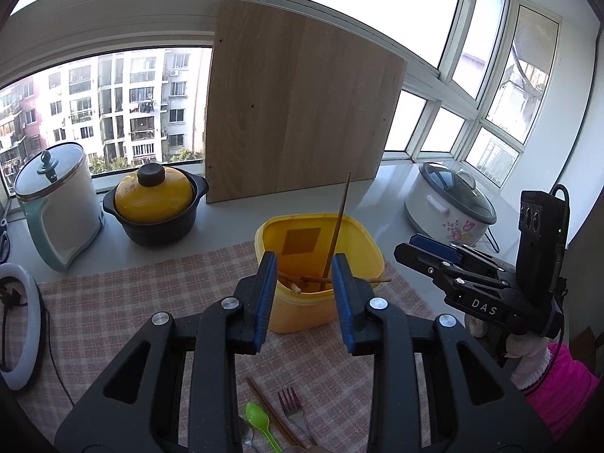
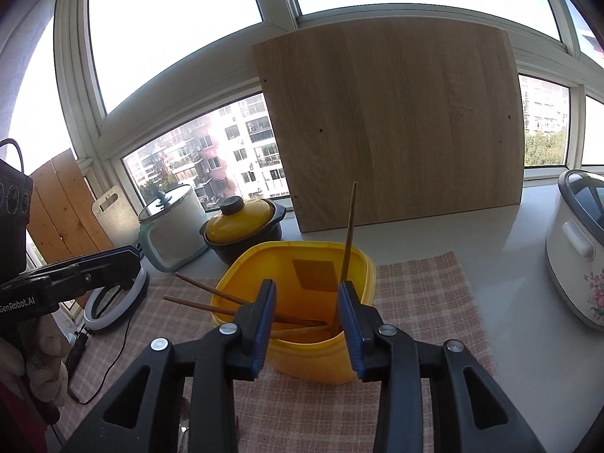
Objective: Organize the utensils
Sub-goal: 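Move both tools back to the spoons and fork on the cloth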
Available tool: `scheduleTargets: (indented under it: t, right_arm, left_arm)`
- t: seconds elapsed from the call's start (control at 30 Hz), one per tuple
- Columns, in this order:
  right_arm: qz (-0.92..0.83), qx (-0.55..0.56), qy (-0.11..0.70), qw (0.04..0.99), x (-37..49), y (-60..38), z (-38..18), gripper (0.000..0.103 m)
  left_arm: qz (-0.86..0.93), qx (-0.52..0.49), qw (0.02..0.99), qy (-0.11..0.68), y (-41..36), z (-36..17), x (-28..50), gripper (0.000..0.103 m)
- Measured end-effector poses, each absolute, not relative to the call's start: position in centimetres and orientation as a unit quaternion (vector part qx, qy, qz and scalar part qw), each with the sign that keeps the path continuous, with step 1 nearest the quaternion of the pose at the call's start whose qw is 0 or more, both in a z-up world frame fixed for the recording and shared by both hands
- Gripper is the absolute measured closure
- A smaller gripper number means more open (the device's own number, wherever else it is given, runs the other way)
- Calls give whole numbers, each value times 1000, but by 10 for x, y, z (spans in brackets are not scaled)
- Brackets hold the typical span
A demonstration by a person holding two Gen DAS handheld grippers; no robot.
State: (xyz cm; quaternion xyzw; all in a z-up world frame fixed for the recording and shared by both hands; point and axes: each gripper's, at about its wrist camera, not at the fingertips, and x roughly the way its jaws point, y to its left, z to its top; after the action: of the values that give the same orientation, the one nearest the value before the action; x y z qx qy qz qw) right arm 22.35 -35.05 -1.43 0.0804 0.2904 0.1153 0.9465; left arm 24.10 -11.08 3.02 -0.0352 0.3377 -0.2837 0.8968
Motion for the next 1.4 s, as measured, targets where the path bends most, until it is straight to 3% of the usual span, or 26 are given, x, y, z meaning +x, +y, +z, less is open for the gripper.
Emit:
scheduleTargets:
  t: [0.17, 0.33, 0.43, 0.87, 1.1, 1.4]
  right_arm:
    - [125, 86, 280, 948, 196, -355, -12, 43]
    - [142, 99, 277, 945, 173, -358, -19, 20]
    - [150, 108, 288, 940, 166, -359, -29, 15]
    - [191, 105, 368, 904, 171, -335, -94, 15]
    - [214, 98, 415, 879, 184, -314, -127, 16]
    - [249, 111, 477, 836, 205, -289, -164, 31]
  left_arm:
    - [-277, -36, 903, 327, -88, 30, 222, 74]
    - [-264, -36, 903, 336, -63, 17, 209, 74]
    - [-259, -39, 897, 357, -49, 0, 206, 74]
    - [-256, -60, 839, 476, -28, -104, 195, 68]
    - [-253, -105, 817, 507, -19, -135, 201, 65]
    - [-254, -137, 794, 535, -17, -162, 210, 65]
